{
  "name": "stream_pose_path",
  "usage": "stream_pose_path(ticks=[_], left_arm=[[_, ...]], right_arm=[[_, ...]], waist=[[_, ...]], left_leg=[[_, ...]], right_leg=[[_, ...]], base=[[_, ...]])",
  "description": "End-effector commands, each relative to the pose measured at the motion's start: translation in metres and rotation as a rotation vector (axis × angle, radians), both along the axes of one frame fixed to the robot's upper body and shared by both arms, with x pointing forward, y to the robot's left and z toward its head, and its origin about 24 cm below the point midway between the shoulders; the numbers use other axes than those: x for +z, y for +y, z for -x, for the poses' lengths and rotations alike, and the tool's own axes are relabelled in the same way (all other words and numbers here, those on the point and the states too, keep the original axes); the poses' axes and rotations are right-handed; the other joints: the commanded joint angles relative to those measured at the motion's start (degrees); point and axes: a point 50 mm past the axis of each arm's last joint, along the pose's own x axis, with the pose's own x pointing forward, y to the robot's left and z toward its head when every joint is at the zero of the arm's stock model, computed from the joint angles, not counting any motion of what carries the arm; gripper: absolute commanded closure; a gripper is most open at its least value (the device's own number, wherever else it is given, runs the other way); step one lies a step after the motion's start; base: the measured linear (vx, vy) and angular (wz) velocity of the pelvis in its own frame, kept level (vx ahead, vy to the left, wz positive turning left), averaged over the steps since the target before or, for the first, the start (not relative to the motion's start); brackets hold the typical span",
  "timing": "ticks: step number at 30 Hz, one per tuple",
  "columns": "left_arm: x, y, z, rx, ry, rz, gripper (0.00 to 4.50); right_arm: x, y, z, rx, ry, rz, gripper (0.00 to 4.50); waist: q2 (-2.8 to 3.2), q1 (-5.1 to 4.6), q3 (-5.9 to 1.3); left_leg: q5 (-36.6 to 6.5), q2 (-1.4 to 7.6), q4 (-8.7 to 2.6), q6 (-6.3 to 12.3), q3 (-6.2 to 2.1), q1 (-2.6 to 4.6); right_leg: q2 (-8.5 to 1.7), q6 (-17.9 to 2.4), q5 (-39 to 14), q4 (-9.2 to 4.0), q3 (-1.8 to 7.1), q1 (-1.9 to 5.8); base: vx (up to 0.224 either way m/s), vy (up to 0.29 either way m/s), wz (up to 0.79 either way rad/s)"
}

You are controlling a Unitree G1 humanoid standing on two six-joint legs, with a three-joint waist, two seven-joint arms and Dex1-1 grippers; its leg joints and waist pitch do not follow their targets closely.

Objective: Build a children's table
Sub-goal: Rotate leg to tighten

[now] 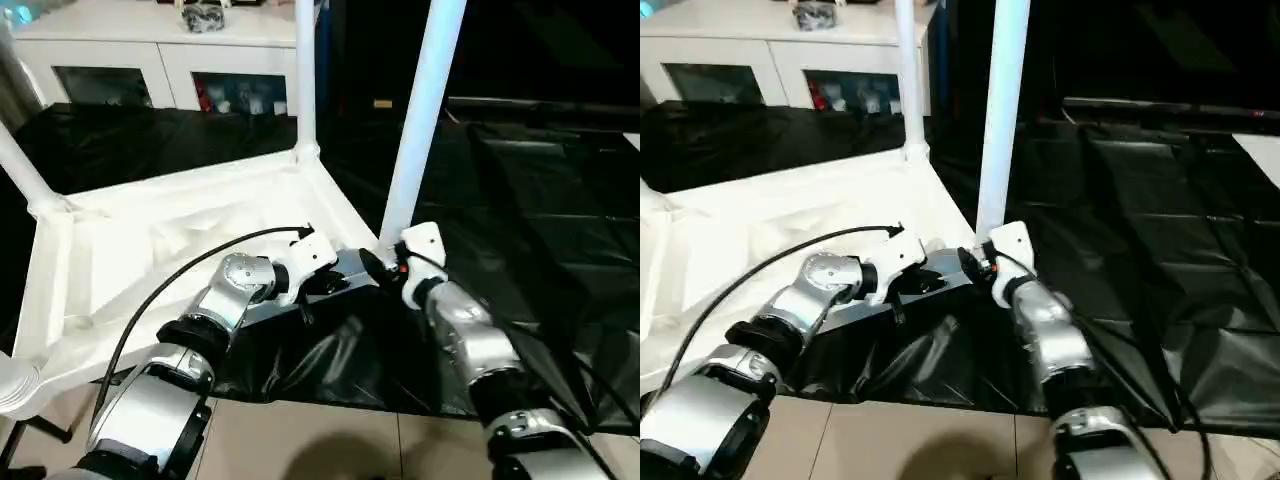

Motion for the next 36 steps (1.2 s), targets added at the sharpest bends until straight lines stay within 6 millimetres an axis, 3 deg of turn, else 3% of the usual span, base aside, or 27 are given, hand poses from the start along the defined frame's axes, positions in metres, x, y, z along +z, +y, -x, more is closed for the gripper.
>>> stream_pose_path(ticks=[1, 2, 3, 5, 7, 8, 9, 10, 11, 12, 13, 15, 16, 18, 21, 24, 27, 28, 31, 32, 33, 34, 35, 36], left_arm=[[0.001, -0.003, 0.002, -0.072, -0.005, -0.033, 4.5], [0.002, 0.001, 0.003, -0.096, 0.006, -0.026, 4.5], [0.003, 0.005, 0.004, -0.126, 0.012, -0.027, 4.5], [0.004, 0.014, 0.008, -0.186, 0.026, -0.04, 4.5], [0.003, 0.02, 0.009, -0.206, 0.042, -0.041, 4.5], [0.003, 0.023, 0.01, -0.215, 0.05, -0.039, 4.5], [0.003, 0.026, 0.011, -0.216, 0.056, -0.036, 4.5], [0.003, 0.028, 0.011, -0.218, 0.058, -0.037, 4.5], [0.003, 0.031, 0.012, -0.216, 0.062, -0.035, 4.5], [0.004, 0.034, 0.012, -0.213, 0.067, -0.029, 4.5], [0.005, 0.036, 0.012, -0.219, 0.072, -0.024, 4.5], [0.006, 0.039, 0.012, -0.235, 0.08, -0.028, 4.5], [0.006, 0.04, 0.013, -0.243, 0.083, -0.032, 4.5], [0.007, 0.044, 0.013, -0.263, 0.091, -0.044, 4.5], [0.008, 0.044, 0.012, -0.281, 0.091, -0.067, 4.5], [0.01, 0.043, 0.011, -0.292, 0.088, -0.07, 4.5], [0.011, 0.041, 0.011, -0.297, 0.094, -0.057, 4.5], [0.011, 0.041, 0.011, -0.297, 0.095, -0.056, 4.5], [0.01, 0.036, 0.008, -0.248, 0.096, -0.033, 4.5], [0.009, 0.035, 0.004, -0.197, 0.077, -0.046, 4.5], [0.009, 0.035, 0.003, -0.179, 0.07, -0.051, 4.5], [0.008, 0.033, -0.001, -0.117, 0.055, -0.054, 4.5], [0.008, 0.029, -0.005, -0.056, 0.045, -0.043, 4.5], [0.008, 0.027, -0.005, -0.048, 0.044, -0.038, 4.5]], right_arm=[[0.006, 0.022, 0.008, 0.237, -0.006, -0.016, 0.81], [0.006, 0.018, 0.011, 0.291, 0.004, -0.006, 0.81], [0.006, 0.013, 0.013, 0.344, 0.011, 0.015, 0.81], [0.006, 0.006, 0.017, 0.436, 0.035, 0.045, 0.81], [0.006, 0.004, 0.018, 0.473, 0.044, 0.059, 0.81], [0.006, 0.004, 0.018, 0.488, 0.047, 0.064, 0.81], [0.006, 0.003, 0.018, 0.511, 0.054, 0.072, 0.81], [0.009, 0.003, 0.018, 0.537, 0.058, 0.064, 0.81], [0.011, 0.004, 0.018, 0.561, 0.062, 0.051, 0.81], [0.014, 0.005, 0.017, 0.584, 0.059, 0.045, 0.81], [0.016, 0.007, 0.017, 0.607, 0.058, 0.04, 0.81], [0.019, 0.008, 0.015, 0.644, 0.064, 0.032, 0.81], [0.02, 0.008, 0.015, 0.658, 0.068, 0.031, 0.81], [0.021, 0.009, 0.014, 0.704, 0.084, 0.037, 0.94], [0.021, 0.008, 0.014, 0.738, 0.105, 0.037, 1.21], [0.021, 0.006, 0.014, 0.742, 0.113, 0.036, 1.37], [0.019, 0.006, 0.016, 0.744, 0.126, 0.027, 1.6], [0.019, 0.006, 0.016, 0.744, 0.128, 0.026, 1.7], [0.012, 0.009, 0.017, 0.676, 0.133, -0.002, 1.84], [0.008, 0.012, 0.015, 0.622, 0.119, 0.002, 1.86], [0.007, 0.013, 0.015, 0.603, 0.11, 0.006, 1.87], [0.003, 0.016, 0.013, 0.545, 0.098, 0.016, 1.88], [-0.003, 0.018, 0.011, 0.452, 0.085, 0.035, 1.88], [-0.004, 0.019, 0.01, 0.428, 0.084, 0.04, 1.89]], waist=[[-0.08, 0.2, -2.96], [0.13, 0.57, -2.99], [-0.38, 0.79, -3.15], [-0.45, 1.58, -3.19], [0.27, 1.94, -3.41], [0.2, 2.22, -3.68], [-0.76, 2.74, -3.79], [-0.76, 2.74, -3.79], [-1.43, 3.24, -3.58], [-1.2, 3.61, -3.61], [-1.77, 3.83, -3.55], [-1.32, 4.17, -3.54], [-2.92, 4.05, -3.51], [-2.24, 4.5, -3.06], [-2.7, 4.57, -2.82], [-2.35, 4.71, -2.82], [-2.6, 4.92, -2.98], [-1.18, 5.11, -3.02], [-1.47, 4.94, -3.18], [-0.95, 4.83, -3.02], [-1.08, 4.73, -2.96], [-0.63, 4.72, -2.85], [-0.9, 4.44, -2.59], [-0.69, 4.18, -2.38]], left_leg=[[-19.7, 3.18, -4.81, 4.22, -1.05, 0.62], [-18.82, 3.25, -4.67, 4.55, -0.96, 0.71], [-17.25, 3.25, -4.52, 4.95, -0.88, 0.4], [-14.12, 3.27, -4.11, 5.99, -0.65, 0.12], [-11.42, 3.5, -3.91, 6.67, -0.65, -0.2], [-9.02, 3.58, -3.56, 6.94, -0.51, 0.03], [-6.53, 3.48, -3.16, 7.57, -0.29, -0.24], [-6.53, 3.48, -3.16, 7.57, -0.29, -0.24], [-6.7, 3.61, -3.05, 8.14, -0.03, -0.2], [-7.17, 3.73, -2.96, 8.03, 0.24, 0.11], [-6.88, 3.81, -3.08, 7.69, 0.28, 0.04], [-6.84, 3.89, -3.13, 7.1, 0.26, 0.3], [-7.02, 3.9, -3.15, 7.27, 0.42, 0.26], [-8.8, 4.06, -3.39, 5.97, 0.3, 0.34], [-11.66, 4.1, -3.53, 3.71, 0.33, 0.73], [-11.14, 4.1, -3.64, 3.12, 0.32, 0.68], [-9.65, 3.99, -3.44, 3.52, 0.38, 0.56], [-9.39, 3.97, -3.43, 3.36, 0.25, 0.66], [-9.06, 3.77, -3.28, 3.6, 0.39, 0.55], [-10.24, 3.79, -3.42, 3.26, 0.38, 0.61], [-12.11, 3.75, -3.53, 2.3, 0.29, 0.71], [-13.29, 3.73, -3.66, 1.65, 0.19, 0.83], [-16.02, 3.64, -3.89, 0.5, 0.12, 1.06], [-18.04, 3.6, -4.03, -0.75, 0.01, 1.37]], right_leg=[[-3.41, -12.42, -14.74, -3.3, 2.08, 1.82], [-3.51, -12.67, -15.41, -3.3, 2.09, 1.69], [-3.46, -12.98, -14.38, -3.01, 2.07, 1.99], [-3.35, -13.69, -11.67, -2.47, 2.03, 2.05], [-3.45, -14.67, -8.64, -1.69, 1.89, 2.31], [-3.36, -15.56, -5.01, -1.23, 1.87, 2.23], [-3.31, -16.81, -0.5, -0.3, 1.97, 2.38], [-3.31, -16.81, -0.5, -0.3, 1.97, 2.38], [-3.49, -17.08, -1.0, -0.12, 2.02, 2.16], [-3.4, -16.77, -2.68, -0.26, 2.06, 1.96], [-3.27, -16.37, -3.42, -0.15, 2.07, 2.03], [-3.26, -16.2, -4.06, -0.03, 2.12, 1.84], [-3.16, -16.03, -4.48, -0.13, 2.09, 1.85], [-3.41, -15.15, -8.68, -0.31, 2.28, 1.52], [-3.44, -14.49, -11.78, -0.6, 2.42, 1.25], [-3.45, -14.46, -11.15, -0.48, 2.53, 1.38], [-3.5, -14.77, -9.15, -0.23, 2.54, 1.6], [-3.56, -15.06, -8.41, -0.09, 2.54, 1.56], [-3.24, -16.02, -4.88, -0.05, 2.4, 1.79], [-3.14, -16.04, -5.42, -0.28, 2.36, 1.65], [-3.23, -15.63, -8.04, -0.46, 2.34, 1.67], [-3.34, -15.37, -10.07, -0.67, 2.34, 1.6], [-3.26, -14.27, -15.04, -1.3, 2.32, 1.45], [-3.32, -12.99, -19.26, -1.78, 2.39, 1.07]], base=[[0.0, 0.0, 0.0], [0.0, 0.0, 0.0], [0.0, 0.0, 0.0], [0.051, -0.04, 0.03], [0.027, -0.022, -0.02], [0.053, -0.044, -0.03], [0.056, -0.039, -0.02], [0.0, 0.0, 0.0], [0.0, 0.0, 0.0], [0.0, 0.0, 0.0], [0.0, 0.0, 0.0], [0.0, 0.0, 0.0], [0.0, 0.0, 0.0], [0.0, 0.0, 0.0], [0.0, 0.0, 0.0], [0.0, 0.0, 0.0], [0.0, 0.0, 0.0], [0.0, 0.0, 0.0], [0.0, 0.0, 0.0], [0.0, 0.0, 0.0], [0.0, 0.0, 0.0], [0.0, 0.0, 0.0], [0.0, 0.0, 0.0], [0.0, 0.0, 0.0]])
